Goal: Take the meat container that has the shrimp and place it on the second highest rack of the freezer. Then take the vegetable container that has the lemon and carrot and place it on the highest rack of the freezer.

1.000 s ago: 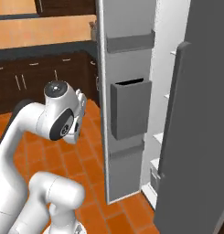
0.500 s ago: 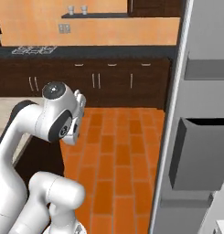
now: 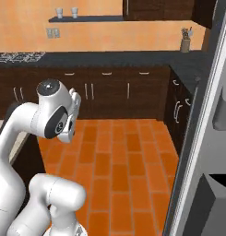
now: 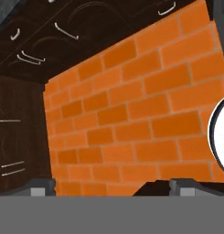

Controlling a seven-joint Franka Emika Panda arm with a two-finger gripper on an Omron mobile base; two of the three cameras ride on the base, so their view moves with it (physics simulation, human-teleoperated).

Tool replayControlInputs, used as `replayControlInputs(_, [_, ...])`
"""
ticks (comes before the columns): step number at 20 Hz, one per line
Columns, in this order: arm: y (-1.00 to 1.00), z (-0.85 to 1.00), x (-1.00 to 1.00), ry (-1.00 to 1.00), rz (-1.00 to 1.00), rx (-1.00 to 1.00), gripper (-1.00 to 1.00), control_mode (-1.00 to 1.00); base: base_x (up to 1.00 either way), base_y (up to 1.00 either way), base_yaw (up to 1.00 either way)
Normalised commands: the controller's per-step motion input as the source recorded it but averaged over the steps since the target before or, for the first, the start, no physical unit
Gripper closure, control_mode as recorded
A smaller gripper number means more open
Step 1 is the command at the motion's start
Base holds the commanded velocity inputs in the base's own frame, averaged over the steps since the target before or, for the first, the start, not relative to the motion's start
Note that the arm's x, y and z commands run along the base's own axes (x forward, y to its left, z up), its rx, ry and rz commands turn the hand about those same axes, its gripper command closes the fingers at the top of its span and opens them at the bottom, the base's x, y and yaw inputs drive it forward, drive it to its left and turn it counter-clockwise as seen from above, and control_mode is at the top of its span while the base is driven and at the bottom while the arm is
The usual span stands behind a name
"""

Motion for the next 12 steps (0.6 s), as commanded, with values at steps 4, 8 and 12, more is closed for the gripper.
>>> replayControlInputs(4, [0.0,0.0,0.0,0.0,0.0,0.0,-1.0,1.0,1.0,-0.07,-0.54])
replayControlInputs(8, [0.0,0.0,0.0,0.0,0.0,0.0,-1.0,1.0,1.0,0.0,-0.6])
replayControlInputs(12, [0.0,0.0,0.0,0.0,0.0,0.0,-1.0,1.0,1.0,0.0,-0.63])
